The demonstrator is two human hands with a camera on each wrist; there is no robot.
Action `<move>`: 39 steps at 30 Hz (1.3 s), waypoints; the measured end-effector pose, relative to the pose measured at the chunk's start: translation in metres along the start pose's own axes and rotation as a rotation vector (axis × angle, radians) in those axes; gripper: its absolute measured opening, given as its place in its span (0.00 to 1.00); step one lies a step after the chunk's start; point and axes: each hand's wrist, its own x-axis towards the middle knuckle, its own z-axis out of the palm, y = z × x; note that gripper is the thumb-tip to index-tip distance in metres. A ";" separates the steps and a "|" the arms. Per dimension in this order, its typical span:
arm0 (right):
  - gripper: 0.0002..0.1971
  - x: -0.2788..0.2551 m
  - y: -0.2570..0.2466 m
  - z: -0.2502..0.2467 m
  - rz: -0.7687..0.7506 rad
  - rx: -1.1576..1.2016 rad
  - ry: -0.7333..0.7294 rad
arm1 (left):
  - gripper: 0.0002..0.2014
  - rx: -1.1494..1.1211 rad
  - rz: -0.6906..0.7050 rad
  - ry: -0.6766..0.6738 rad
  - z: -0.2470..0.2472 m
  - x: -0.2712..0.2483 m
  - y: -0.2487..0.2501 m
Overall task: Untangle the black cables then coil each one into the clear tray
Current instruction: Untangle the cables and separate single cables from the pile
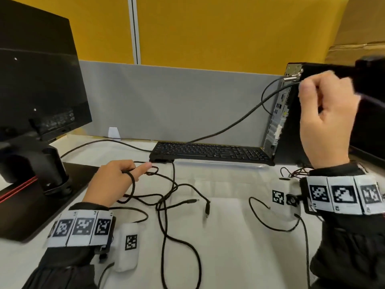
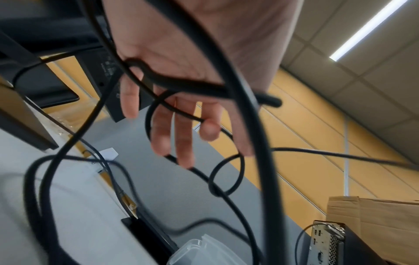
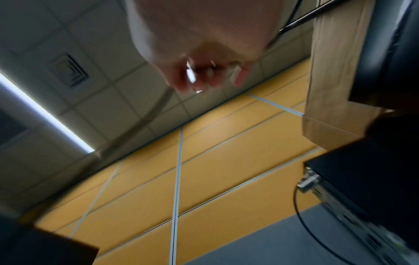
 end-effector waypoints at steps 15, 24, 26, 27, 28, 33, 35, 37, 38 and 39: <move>0.22 -0.012 -0.049 0.016 0.270 0.210 -1.066 | 0.14 -0.442 0.190 -0.014 0.018 -0.012 0.032; 0.08 -0.040 -0.087 0.039 0.215 0.508 -1.474 | 0.18 -0.422 0.384 -0.253 0.017 -0.022 0.034; 0.09 -0.043 -0.086 0.041 0.247 0.553 -1.516 | 0.21 -0.421 0.409 -0.307 0.016 -0.023 0.035; 0.10 -0.044 -0.086 0.043 0.248 0.566 -1.535 | 0.22 -0.465 0.395 -0.324 0.017 -0.018 0.034; 0.11 -0.047 -0.087 0.045 0.240 0.569 -1.549 | 0.21 -0.524 0.355 -0.349 0.017 -0.016 0.035; 0.03 -0.054 -0.088 0.056 0.207 0.541 -1.327 | 0.16 -0.734 0.199 -0.223 0.020 -0.011 0.039; 0.07 -0.053 -0.086 0.058 0.307 0.529 -1.136 | 0.14 -0.755 0.211 -0.090 0.020 -0.018 0.044; 0.12 -0.051 -0.084 0.060 0.396 0.452 -1.026 | 0.12 -0.769 0.257 -0.058 0.021 -0.025 0.050; 0.15 -0.052 -0.083 0.062 0.433 0.416 -1.031 | 0.12 -0.769 0.300 -0.080 0.021 -0.028 0.053; 0.19 -0.054 -0.081 0.064 0.486 0.420 -1.048 | 0.12 -0.765 0.337 -0.112 0.020 -0.029 0.055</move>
